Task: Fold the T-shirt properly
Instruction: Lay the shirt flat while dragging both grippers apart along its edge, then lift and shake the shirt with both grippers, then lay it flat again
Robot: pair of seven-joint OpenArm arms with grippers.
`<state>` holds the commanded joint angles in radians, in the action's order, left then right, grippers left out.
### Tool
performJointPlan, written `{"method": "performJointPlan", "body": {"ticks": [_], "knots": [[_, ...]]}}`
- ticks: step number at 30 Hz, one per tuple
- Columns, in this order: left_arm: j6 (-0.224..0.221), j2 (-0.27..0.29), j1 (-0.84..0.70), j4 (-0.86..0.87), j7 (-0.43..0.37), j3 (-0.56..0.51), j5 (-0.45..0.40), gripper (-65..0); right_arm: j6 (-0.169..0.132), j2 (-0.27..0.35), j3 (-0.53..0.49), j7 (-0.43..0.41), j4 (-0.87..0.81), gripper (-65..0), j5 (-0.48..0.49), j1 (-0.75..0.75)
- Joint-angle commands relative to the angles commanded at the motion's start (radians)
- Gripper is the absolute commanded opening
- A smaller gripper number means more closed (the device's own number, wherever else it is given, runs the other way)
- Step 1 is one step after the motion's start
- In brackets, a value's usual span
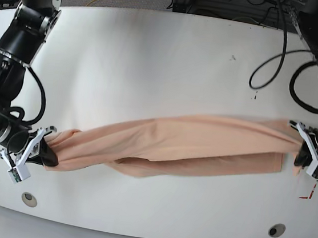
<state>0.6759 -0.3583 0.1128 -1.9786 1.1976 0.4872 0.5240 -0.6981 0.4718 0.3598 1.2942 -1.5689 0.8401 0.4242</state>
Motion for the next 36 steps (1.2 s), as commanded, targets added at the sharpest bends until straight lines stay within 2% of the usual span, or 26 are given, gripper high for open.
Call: {"method": "performJointPlan", "body": {"ticks": [6,18,23,26,29,32,36], "knots": [[0.000,-0.005,-0.181,0.002,0.000,0.121,0.092,-65.0,0.000,0.000,0.035,0.012,-0.032,-65.0,0.077,-0.175],[0.000,-0.014,-0.482,0.012,-0.005,0.282,0.097,-65.0,0.000,-0.003,0.037,0.012,-0.192,-65.0,0.109,-0.548],[0.000,-0.014,-0.509,0.055,-0.006,0.284,0.018,-65.0,0.000,-0.006,0.034,0.012,-0.184,-65.0,0.104,-0.638],[0.022,-0.014,-0.508,0.089,-0.006,0.287,-0.035,-65.0,0.000,-0.011,0.034,0.012,-0.184,-65.0,0.107,-0.672],[0.022,-0.014,-0.506,0.095,-0.006,0.287,-0.095,-65.0,0.000,-0.025,0.035,0.012,-0.184,-60.4,0.107,-0.692],[0.022,-0.012,-0.502,0.094,-0.008,0.287,-0.143,-65.0,0.000,-0.029,0.035,0.012,-0.186,-65.0,0.107,-0.703],[0.022,-0.012,-0.473,0.092,-0.008,0.290,-0.158,-65.0,0.000,-0.054,0.035,0.011,-0.184,-65.0,0.103,-0.695]]}}
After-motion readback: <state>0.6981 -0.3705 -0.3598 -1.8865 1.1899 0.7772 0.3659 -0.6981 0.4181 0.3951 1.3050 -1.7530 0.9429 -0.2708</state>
